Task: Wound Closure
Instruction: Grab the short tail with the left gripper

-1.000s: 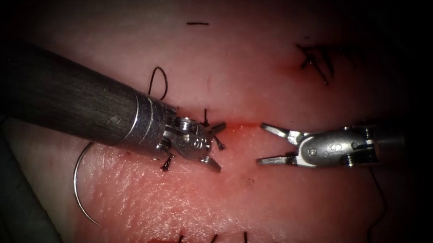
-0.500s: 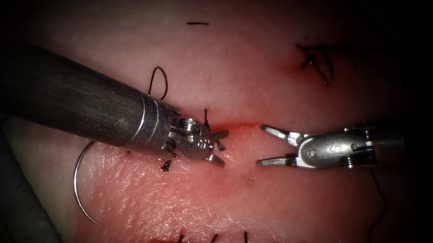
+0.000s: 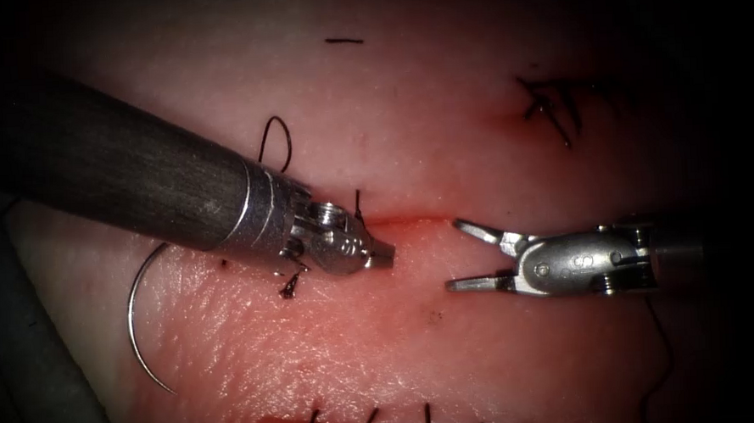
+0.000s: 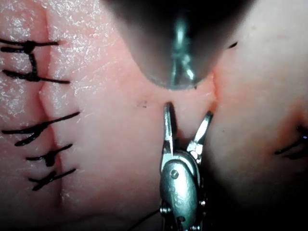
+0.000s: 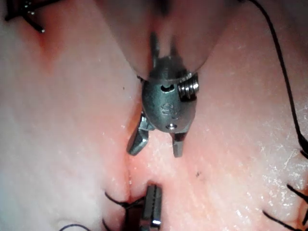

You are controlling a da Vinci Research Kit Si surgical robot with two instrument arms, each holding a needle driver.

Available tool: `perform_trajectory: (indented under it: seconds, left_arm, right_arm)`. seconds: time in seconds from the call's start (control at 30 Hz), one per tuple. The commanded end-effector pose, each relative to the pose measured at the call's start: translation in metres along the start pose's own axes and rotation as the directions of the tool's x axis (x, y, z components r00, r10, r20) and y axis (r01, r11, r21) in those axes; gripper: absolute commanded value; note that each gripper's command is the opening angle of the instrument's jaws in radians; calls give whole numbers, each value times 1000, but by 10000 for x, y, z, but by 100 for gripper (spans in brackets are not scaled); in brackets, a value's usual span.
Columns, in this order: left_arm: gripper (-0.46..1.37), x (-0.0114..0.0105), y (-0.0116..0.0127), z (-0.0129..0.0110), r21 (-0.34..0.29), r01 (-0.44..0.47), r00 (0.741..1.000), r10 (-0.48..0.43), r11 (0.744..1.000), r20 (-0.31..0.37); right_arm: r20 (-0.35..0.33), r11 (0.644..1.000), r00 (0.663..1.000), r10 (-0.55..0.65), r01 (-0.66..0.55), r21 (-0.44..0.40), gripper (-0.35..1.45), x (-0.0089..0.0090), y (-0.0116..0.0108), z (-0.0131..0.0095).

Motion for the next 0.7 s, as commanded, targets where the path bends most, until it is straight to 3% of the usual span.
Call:
perform_trajectory:
  seconds: [0.03,0.23,0.43,0.53,0.7]
  left_arm:
    - [-35,0,1,-2,-8,1,1000,-1,1000,0]
    - [-35,-1,7,-12,-10,-22,1000,23,1000,4]
    - [-35,-9,7,-17,-14,-28,1000,28,1000,2]
    - [-35,-10,5,-20,-19,-35,999,35,999,4]
    - [-35,-7,0,-23,-4,-43,999,42,999,-13]
  right_arm:
    - [-1,1000,1000,1,-1,3,108,-1,1,2]
    - [-24,999,1000,6,-5,46,103,-2,7,14]
    - [-96,997,995,11,-3,79,103,4,11,34]
    - [-141,995,990,4,10,95,88,4,12,43]
    - [-172,995,985,-14,31,91,86,0,17,54]
